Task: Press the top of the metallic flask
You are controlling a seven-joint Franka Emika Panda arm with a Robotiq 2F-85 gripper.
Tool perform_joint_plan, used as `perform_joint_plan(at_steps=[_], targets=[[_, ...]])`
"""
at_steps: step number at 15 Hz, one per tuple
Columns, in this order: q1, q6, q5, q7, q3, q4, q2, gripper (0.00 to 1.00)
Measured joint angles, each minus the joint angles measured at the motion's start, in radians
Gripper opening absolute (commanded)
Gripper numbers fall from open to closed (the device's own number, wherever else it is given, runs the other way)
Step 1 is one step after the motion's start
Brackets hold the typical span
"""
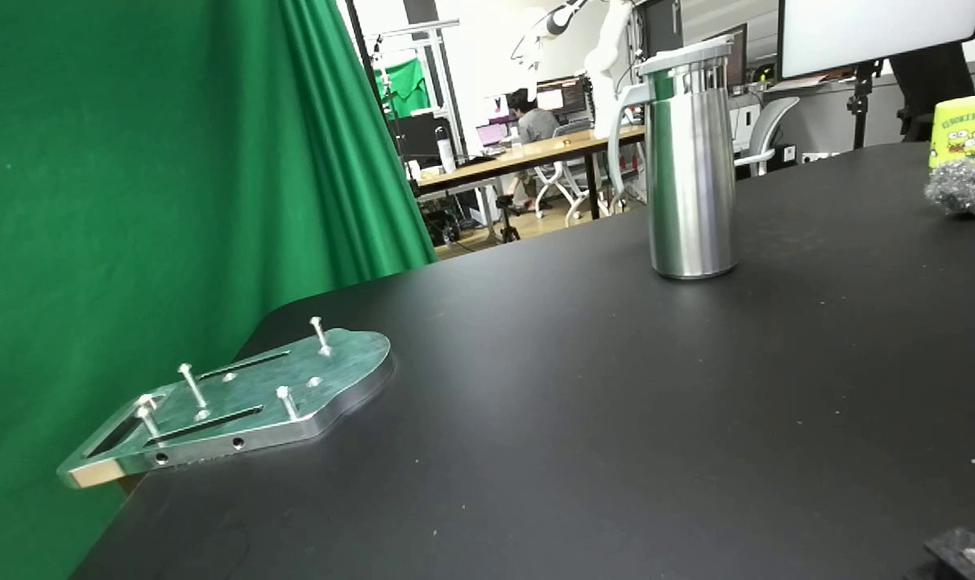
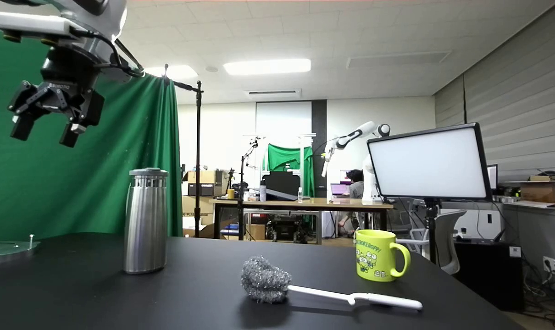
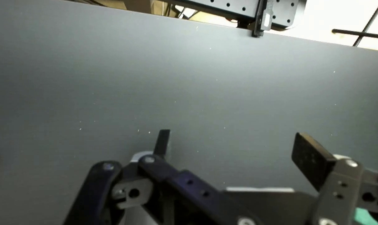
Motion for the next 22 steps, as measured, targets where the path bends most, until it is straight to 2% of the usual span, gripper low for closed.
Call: perform_joint_plan(at_steps=[4, 9, 10, 11, 15, 20, 22], targets=[[-0.032, 0.049, -0.062, 0.007, 0.0, 0.051, 0.004, 1.0], [-0.073, 0.071, -0.146, 0.03, 0.0, 0.193, 0.054, 1.0], [-0.077, 0.071, -0.158, 0.035, 0.0, 0.224, 0.067, 0.79], [-0.081, 0.071, -0.17, 0.042, 0.0, 0.254, 0.083, 0.74], [-0.087, 0.072, -0.202, 0.065, 0.0, 0.35, 0.149, 0.45], [-0.096, 0.074, -0.222, 0.09, -0.001, 0.418, 0.235, 0.11], [-0.096, 0.087, -0.222, 0.095, -0.001, 0.43, 0.261, 0.01]])
